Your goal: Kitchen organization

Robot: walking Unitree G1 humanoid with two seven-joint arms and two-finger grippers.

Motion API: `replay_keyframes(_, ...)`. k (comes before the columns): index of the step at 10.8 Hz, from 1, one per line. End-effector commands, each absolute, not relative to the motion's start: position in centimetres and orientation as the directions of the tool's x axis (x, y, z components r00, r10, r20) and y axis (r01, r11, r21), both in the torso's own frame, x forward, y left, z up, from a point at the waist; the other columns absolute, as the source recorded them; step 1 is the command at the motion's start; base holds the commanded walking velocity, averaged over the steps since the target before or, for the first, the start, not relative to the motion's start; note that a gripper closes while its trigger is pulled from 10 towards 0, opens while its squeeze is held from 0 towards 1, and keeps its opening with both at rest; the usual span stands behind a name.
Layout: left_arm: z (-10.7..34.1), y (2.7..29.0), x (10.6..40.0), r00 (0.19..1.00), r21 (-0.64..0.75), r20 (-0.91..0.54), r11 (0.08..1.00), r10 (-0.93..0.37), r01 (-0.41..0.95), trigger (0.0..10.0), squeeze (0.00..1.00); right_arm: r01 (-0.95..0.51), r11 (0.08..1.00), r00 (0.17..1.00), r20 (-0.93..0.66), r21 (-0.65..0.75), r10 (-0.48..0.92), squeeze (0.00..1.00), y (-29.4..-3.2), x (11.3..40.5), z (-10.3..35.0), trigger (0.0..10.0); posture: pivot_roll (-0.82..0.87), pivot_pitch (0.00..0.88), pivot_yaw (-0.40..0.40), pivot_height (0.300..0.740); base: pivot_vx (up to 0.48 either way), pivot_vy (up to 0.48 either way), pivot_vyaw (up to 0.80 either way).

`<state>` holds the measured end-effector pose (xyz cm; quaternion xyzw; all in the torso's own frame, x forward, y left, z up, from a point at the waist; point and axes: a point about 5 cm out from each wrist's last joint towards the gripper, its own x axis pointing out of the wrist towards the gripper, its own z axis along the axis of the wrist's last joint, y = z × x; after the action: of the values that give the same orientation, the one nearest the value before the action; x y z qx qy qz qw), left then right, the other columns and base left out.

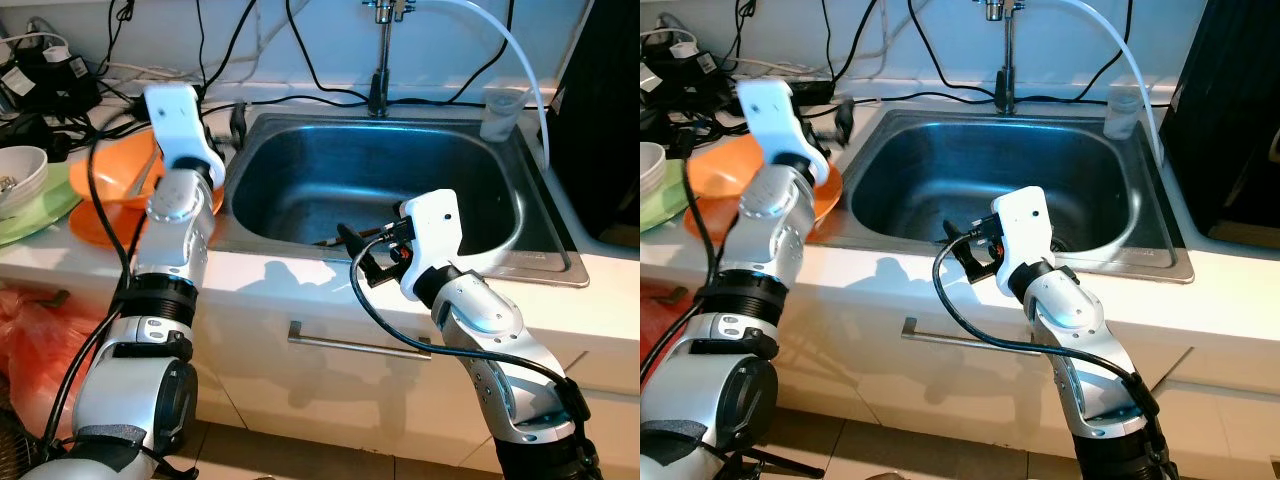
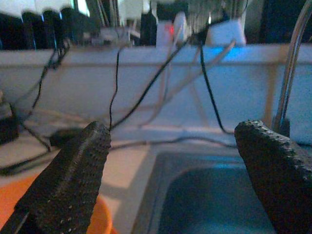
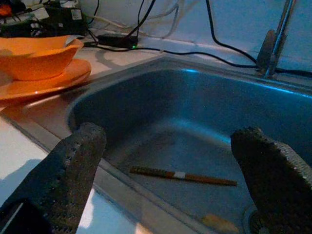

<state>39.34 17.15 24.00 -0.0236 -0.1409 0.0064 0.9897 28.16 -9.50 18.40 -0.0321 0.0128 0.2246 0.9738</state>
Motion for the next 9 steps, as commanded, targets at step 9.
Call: replay_keyframes(9, 23.2, 15.4, 34.4, 0.924, 0.037, 0.369, 0.995, -0.096, 0.089, 10.0, 0.00, -0.231, 0.971, 0.961, 0.146, -0.056, 0.237, 0.00, -12.2, 29.5, 21.4, 10.0, 0.01, 0.000, 0.077, 0.740, 0.000, 0.000, 0.00)
